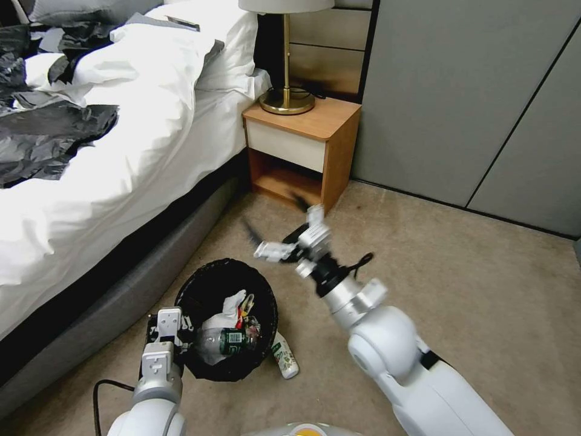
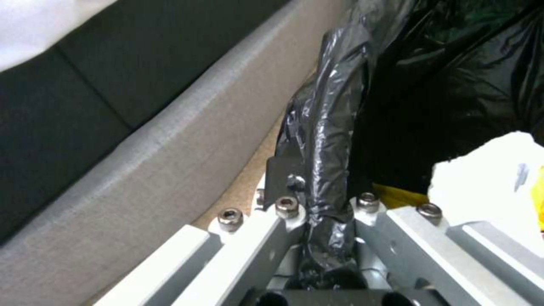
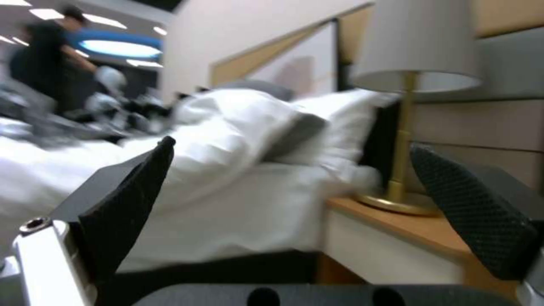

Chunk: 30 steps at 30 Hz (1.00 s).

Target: Pick up the trash bin, then pick up the garbage from the floor and place it into the trash bin.

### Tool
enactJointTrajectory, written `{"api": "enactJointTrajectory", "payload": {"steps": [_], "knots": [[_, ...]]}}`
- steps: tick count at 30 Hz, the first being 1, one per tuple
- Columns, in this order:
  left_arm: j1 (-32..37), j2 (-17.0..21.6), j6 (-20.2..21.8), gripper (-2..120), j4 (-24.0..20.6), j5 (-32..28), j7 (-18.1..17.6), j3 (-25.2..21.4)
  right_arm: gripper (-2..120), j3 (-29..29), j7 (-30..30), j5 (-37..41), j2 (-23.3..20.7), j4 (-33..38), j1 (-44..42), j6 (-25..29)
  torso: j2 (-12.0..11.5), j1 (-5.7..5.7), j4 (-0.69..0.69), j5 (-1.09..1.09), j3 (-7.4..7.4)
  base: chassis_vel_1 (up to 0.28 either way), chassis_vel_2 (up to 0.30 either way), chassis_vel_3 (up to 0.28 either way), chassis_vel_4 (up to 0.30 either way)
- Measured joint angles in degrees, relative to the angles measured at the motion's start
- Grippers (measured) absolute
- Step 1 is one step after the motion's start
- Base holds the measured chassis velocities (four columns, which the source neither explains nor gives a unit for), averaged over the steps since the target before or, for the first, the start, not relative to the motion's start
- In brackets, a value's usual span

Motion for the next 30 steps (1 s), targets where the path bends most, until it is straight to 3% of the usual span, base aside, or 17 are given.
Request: {"api": "enactJointTrajectory", "payload": {"steps": [2,4,12,23,30], "knots": [[-0.06,0.25,0.05,0,-0.09,-0.49,0.0,-0.49,100,2.89,0.69,-2.41,0.3,1.01,-3.09,0.08,0.0,0.0,-0.01,0.0,0.0,0.0,0.0,0.0,0.0],[-0.26,0.51,0.05,0,-0.2,-1.29,0.0,-1.02,100,7.37,2.37,-5.89,1.56,2.55,-11.53,0.74,0.0,0.0,-0.03,0.01,0.0,0.0,0.0,0.0,0.0],[0.06,0.79,-0.05,0,-0.64,-1.9,0.0,-1.37,100,10.63,4.59,-8.88,4.78,-2.66,-23.27,6.22,0.0,0.0,-0.01,0.01,0.0,0.0,0.0,0.0,0.0],[0.57,1.07,-0.27,0,-1.75,-2.84,-0.02,-2.36,100,12.04,4.38,-7.24,4.78,-4.61,-22.98,5.91,0.0,0.0,0.0,0.0,0.0,0.0,0.0,0.0,0.0],[0.9,1.01,-0.43,0,-2.28,-3.1,-0.02,-2.77,100,10.97,3.82,-4.58,2.39,-5.64,-19.6,1.38,0.0,0.0,-0.01,0.01,0.0,0.0,0.0,0.0,0.0]]}}
